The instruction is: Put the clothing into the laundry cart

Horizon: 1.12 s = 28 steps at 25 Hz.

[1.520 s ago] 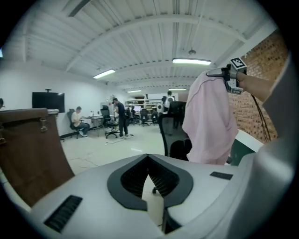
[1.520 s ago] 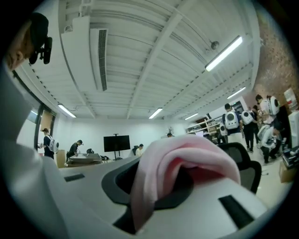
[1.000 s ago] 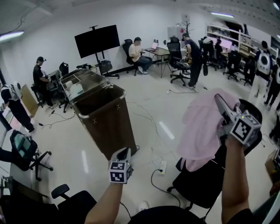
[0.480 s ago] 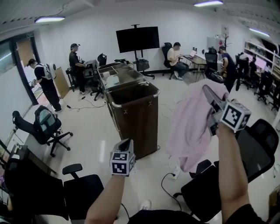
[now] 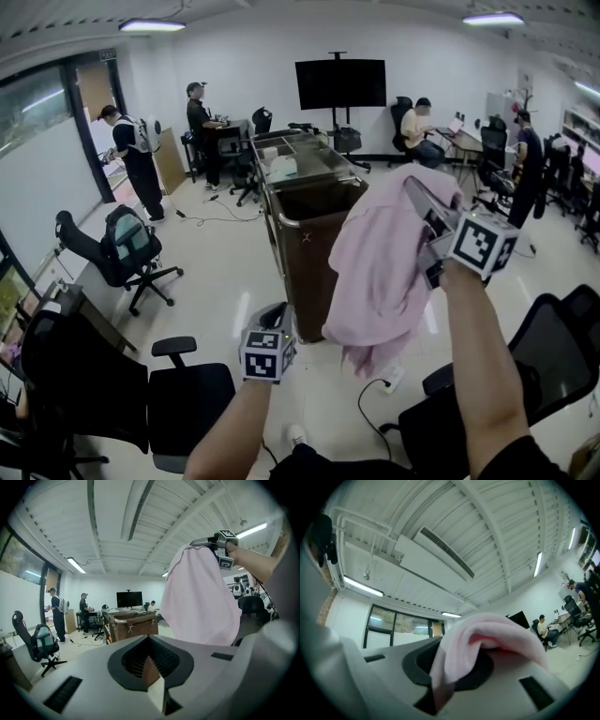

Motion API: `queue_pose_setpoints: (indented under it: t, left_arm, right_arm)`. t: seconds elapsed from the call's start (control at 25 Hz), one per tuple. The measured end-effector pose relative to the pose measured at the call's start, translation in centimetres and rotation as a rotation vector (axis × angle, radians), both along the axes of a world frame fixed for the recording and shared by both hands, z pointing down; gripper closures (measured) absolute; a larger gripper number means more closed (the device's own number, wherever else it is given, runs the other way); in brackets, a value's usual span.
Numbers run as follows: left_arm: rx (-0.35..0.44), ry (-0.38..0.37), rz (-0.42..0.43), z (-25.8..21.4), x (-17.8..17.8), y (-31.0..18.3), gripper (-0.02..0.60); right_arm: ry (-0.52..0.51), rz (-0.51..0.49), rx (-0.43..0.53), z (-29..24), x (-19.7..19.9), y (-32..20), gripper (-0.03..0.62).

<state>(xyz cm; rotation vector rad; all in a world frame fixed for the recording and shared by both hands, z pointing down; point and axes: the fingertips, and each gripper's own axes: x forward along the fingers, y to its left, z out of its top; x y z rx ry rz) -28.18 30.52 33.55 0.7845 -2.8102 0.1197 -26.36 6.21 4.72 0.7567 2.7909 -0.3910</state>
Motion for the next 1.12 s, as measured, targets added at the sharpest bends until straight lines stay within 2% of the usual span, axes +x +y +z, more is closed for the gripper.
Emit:
queue_pose_setpoints:
  t: [0.16,0.32,0.8,1.12]
  left_arm:
    - [0.034,-0.004,0.000,-1.5,-3.3,0.4,0.581]
    - [0.028,-0.041,0.025,-3.2,-8.0,0.7,0.581]
    - [0.035,-0.109,0.104,-7.5,-20.9,1.9,0.581]
    - [0.044,-0.152,0.123,-10.4,-28.0,1.1,0.581]
  right_arm:
    - [-0.005,-0.054,0.016,-1.3,-2.7,2.8,0.536]
    - [-0.030,-0.076,0.022,-2.5,-6.4,5.4,0.536]
    - [-0.108,-0.001,0.075,-6.5,-17.1,8.6,0.536]
    - [-0.184,0.030,0.045,-11.0,-23.1,7.7,0.536]
